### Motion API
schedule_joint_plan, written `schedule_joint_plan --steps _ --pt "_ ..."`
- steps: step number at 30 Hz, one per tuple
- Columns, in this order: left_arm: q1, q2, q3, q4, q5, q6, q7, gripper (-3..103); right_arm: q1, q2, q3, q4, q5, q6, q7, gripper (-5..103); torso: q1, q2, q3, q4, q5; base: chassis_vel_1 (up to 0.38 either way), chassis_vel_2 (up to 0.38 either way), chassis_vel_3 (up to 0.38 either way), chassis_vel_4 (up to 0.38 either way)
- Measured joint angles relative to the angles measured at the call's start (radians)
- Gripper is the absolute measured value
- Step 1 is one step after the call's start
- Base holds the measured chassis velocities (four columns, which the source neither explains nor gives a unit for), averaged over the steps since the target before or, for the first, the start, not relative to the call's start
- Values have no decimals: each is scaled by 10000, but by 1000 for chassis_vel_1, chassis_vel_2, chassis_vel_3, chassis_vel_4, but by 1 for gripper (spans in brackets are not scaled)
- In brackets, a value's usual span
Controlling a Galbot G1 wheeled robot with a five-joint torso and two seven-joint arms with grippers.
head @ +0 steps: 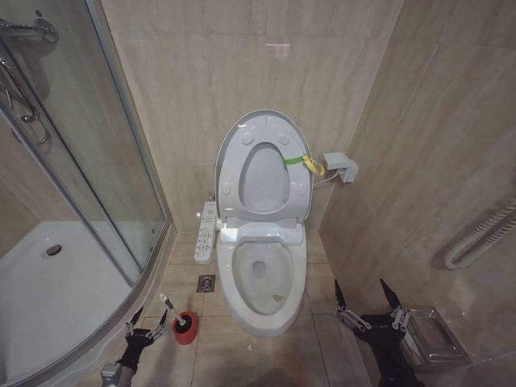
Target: Open the toilet lid, clean the toilet bowl with a toilet brush, close the toilet lid, and flush.
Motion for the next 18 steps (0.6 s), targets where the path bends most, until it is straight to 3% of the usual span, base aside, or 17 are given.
schedule_joint_plan --steps 18 --pt "-1542 97 750 1511 -570 -305 788 89 0 0 0 0 0 0 0 100 0 0 0 -1 1 0 0 0 0"
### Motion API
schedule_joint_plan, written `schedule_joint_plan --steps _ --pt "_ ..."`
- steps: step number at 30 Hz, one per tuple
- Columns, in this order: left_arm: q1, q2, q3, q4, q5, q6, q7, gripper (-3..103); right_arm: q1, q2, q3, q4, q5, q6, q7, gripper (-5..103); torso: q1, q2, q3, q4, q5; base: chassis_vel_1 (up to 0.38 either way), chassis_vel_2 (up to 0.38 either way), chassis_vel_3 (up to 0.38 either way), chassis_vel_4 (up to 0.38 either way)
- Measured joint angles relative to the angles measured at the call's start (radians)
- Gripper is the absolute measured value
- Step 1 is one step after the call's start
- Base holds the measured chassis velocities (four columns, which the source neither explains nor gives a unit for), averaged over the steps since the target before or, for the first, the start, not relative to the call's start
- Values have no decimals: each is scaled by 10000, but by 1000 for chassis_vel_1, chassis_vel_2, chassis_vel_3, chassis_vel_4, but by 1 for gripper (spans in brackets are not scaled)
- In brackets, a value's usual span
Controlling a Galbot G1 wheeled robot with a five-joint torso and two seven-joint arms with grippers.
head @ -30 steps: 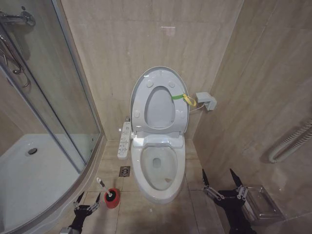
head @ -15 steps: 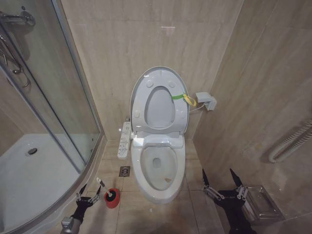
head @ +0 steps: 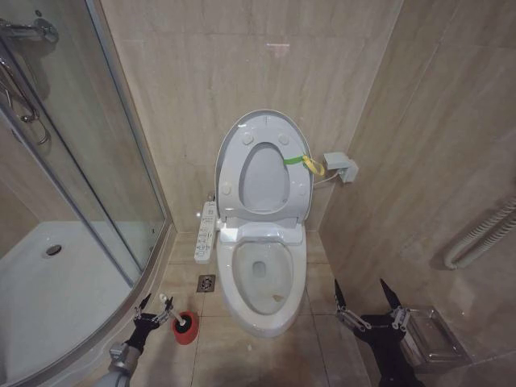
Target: Open the toilet lid, clean the toilet bowl with a toilet brush, close the toilet lid, and flush.
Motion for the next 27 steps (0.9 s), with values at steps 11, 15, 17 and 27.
schedule_joint_plan --steps 11,15,17,27 --pt "-174 -203 91 258 -17 -29 34 86 0 0 0 0 0 0 0 100 0 0 0 1 1 0 0 0 0" --pt "-189 -243 77 345 -26 -81 34 82 0 0 0 0 0 0 0 100 0 0 0 2 0 0 0 0 0" --pt "-188 -284 57 388 -39 -109 33 82 0 0 0 0 0 0 0 100 0 0 0 1 0 0 0 0 0" --pt "-292 -368 8 742 -35 -293 -3 58 0 0 0 0 0 0 0 100 -1 0 -1 2 0 0 0 0 0"
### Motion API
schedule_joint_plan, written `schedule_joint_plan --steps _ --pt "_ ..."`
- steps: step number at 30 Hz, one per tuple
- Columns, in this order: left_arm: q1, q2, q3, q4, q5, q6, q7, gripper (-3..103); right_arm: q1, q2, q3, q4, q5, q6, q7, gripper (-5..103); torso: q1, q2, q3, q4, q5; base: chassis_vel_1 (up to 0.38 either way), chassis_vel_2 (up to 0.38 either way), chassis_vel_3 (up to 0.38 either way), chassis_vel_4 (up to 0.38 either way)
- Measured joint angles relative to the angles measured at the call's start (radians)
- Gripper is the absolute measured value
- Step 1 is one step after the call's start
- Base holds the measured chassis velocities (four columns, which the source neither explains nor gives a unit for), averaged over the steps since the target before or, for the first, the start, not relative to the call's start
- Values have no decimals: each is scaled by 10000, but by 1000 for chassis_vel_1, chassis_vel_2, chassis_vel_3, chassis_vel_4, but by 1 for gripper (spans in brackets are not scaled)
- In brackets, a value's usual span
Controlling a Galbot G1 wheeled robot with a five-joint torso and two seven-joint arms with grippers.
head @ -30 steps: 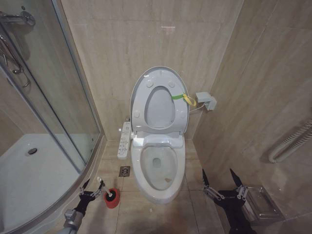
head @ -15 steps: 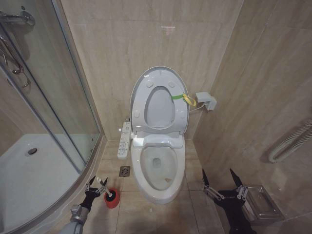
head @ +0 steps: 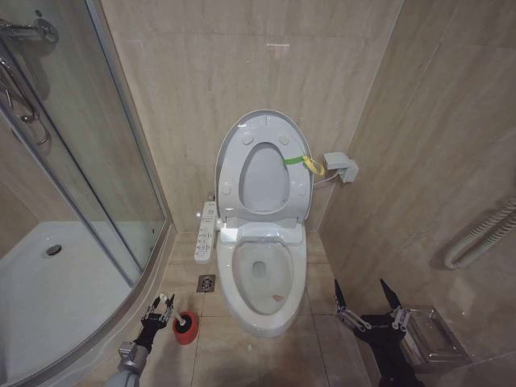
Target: Open the toilet lid, clean the toilet bowl with a toilet brush, close the toilet lid, and flush.
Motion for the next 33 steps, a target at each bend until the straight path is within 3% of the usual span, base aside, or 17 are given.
schedule_joint_plan --steps 1,7,8,19,33 --pt "-3 -7 -3 16 4 -3 -4 31 0 0 0 0 0 0 0 100 0 0 0 0 0 0 0 0 0" --pt "-7 -75 -16 88 18 4 -18 31 0 0 0 0 0 0 0 100 0 0 -1 0 1 0 0 0 0" --pt "-8 -82 -22 101 15 6 -9 20 0 0 0 0 0 0 0 100 0 1 -1 -1 1 0 0 0 0" --pt "200 -117 -198 -105 -206 15 323 20 0 0 0 0 0 0 0 100 0 0 1 -1 -2 0 0 0 0" --pt "2215 110 -916 -3285 -410 616 285 20 0 0 0 0 0 0 0 100 0 1 1 0 0 0 0 0 0"
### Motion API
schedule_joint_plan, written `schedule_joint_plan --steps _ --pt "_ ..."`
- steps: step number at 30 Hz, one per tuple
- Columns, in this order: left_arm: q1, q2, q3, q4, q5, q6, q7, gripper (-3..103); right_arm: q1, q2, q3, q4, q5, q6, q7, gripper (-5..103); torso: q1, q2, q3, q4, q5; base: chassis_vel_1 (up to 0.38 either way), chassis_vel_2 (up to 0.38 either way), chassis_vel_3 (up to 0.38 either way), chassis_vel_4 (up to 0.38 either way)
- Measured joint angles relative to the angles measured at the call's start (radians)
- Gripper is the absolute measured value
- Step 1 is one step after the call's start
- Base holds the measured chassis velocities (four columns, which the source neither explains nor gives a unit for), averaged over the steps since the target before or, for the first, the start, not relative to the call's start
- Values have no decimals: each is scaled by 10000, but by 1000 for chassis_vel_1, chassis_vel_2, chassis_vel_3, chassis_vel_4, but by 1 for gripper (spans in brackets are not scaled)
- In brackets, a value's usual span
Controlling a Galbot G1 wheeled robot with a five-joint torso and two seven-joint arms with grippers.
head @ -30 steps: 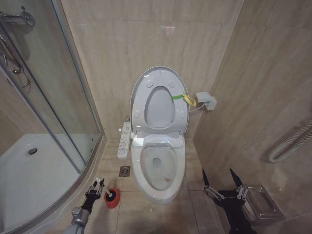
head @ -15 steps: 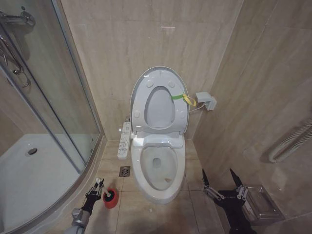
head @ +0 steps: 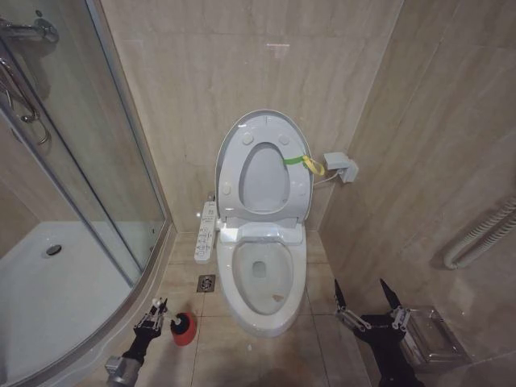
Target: Open the toilet lid, clean the toilet bowl with a toilet brush, close the toilet lid, and flush.
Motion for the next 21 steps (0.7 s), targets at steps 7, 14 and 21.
schedule_joint_plan --steps 7,14,21 --pt "1070 13 -267 -2278 -97 307 -476 20 0 0 0 0 0 0 0 100 0 0 -1 -1 1 0 0 0 0" --pt "2335 -194 -433 -4520 35 593 -939 20 0 0 2 0 0 0 1 100 0 0 -1 -2 1 0 0 0 0" --pt "3878 -273 -345 -6352 270 820 -1356 20 0 0 1 0 0 0 0 100 0 0 -1 0 0 0 0 0 0"
